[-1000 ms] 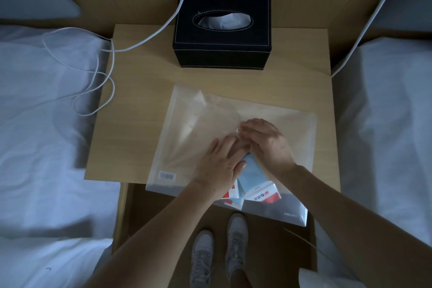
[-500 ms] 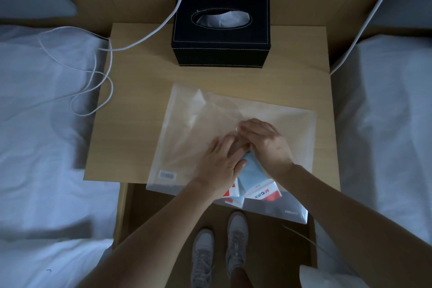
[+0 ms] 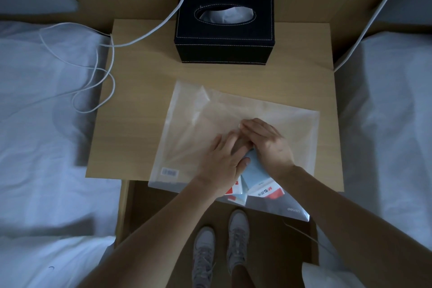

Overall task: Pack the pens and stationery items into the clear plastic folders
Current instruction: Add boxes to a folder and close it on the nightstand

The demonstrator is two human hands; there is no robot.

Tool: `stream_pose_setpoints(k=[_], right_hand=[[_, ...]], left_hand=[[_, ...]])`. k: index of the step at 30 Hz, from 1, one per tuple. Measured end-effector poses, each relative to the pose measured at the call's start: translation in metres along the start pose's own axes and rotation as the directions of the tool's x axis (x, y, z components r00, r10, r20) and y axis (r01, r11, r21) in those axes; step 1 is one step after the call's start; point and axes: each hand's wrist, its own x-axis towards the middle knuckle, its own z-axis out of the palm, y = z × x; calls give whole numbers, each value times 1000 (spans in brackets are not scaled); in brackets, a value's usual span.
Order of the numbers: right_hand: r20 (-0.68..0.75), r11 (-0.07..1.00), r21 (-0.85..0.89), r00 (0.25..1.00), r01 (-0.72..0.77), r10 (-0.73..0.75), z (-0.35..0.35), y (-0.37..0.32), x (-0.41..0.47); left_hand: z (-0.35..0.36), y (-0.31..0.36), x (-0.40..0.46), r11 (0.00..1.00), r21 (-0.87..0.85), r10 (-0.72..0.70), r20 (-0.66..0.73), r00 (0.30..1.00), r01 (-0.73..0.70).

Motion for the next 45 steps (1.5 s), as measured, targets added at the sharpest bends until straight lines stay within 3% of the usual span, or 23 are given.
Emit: stream_pose_setpoints(k=[3,6,13,23,34,41,43,45], right_hand=[[-12,1000,-2,1000,-9,9,1,-1,-1],[-32,1000,-13,999,-10,10,2,-1,-2],[-7,1000,-17,1000,-16,16,2,-1,-3],[49,997,-72,999,-3,7,-2,-5,3],[45,976,-203,997,74,-66,-1,-5,1],[186,975,-219,983,37,5,-12,-15,8],[302,965,-261,950,-4,85,-16,-22,12],[304,961,-274,944,-38,125,-19,-26,17]], left_hand=[[-7,-1,-2,1000,3,27,-57,998,-27],[-13,-11,-6,993,83,-74,-74,995,80],[-19,-21,2,991,117,-91,233,968,64],[-35,-14,10,987,131,-130,355,926,89],[-41,-11,15,989,116,-132,398,908,93],[-49,-7,22,984,131,-165,460,873,117],[-50,-5,23,984,132,-168,476,863,119],[-54,-7,23,986,121,-158,485,860,113]])
